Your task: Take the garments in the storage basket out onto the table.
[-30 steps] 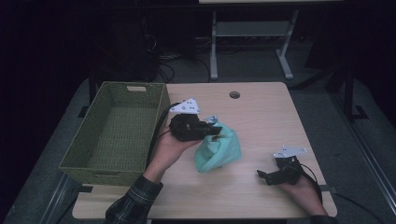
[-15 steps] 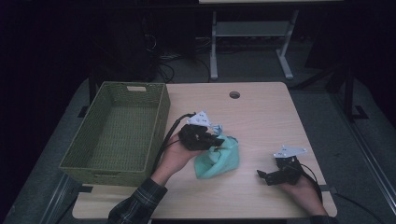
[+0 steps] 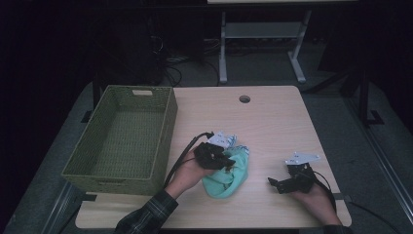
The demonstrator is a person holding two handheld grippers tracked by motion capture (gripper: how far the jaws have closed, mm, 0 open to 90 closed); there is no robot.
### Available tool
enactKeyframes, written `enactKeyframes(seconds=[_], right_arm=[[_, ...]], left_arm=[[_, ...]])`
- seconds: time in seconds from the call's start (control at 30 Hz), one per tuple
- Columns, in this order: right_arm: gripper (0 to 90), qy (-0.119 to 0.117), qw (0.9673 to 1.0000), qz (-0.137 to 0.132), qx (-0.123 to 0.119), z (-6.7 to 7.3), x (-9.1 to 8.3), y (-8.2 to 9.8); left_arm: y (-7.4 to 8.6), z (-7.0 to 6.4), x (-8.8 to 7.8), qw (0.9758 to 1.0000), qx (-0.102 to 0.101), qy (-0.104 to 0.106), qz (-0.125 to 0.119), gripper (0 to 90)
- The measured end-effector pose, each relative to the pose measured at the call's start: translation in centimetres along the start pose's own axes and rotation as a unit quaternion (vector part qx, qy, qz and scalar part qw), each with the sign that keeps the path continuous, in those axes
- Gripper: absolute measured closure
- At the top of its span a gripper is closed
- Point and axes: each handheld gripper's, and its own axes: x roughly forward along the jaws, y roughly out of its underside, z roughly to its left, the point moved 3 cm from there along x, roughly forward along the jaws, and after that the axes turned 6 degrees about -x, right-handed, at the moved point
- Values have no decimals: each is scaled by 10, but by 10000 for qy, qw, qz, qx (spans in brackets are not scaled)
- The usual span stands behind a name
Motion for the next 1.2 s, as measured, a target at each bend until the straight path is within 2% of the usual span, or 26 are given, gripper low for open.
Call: enactKeyframes(seconds=[0.13,0.27,0.4,0.63,0.67,0.73,0.83,0.93,1.07,1.2], right_arm=[[21,0,10000,2,0,0,0,0],[21,1,10000,1,-3,0,0,0],[21,-1,10000,2,-5,0,0,0],[21,0,10000,2,-6,0,0,0],[21,1,10000,2,-5,0,0,0],[21,-7,10000,2,0,0,0,0],[21,-7,10000,-4,-13,0,0,0],[21,-8,10000,-2,-6,0,0,0],[21,-8,10000,-5,-16,0,0,0],[21,-12,10000,-6,-16,0,0,0]], left_arm=[[7,-3,15,9997,50,-4,227,812],[13,-4,28,9986,215,-52,473,811],[17,-4,38,9987,132,-34,482,810],[19,-2,41,9985,139,-31,533,804],[19,-2,40,9985,139,-56,527,783],[19,-1,38,9985,127,-148,508,669],[17,0,29,9993,61,-99,352,530],[16,1,18,9998,-115,-19,179,452],[16,1,4,9998,-175,-20,28,412],[17,1,-13,9995,-247,-59,-174,411]])
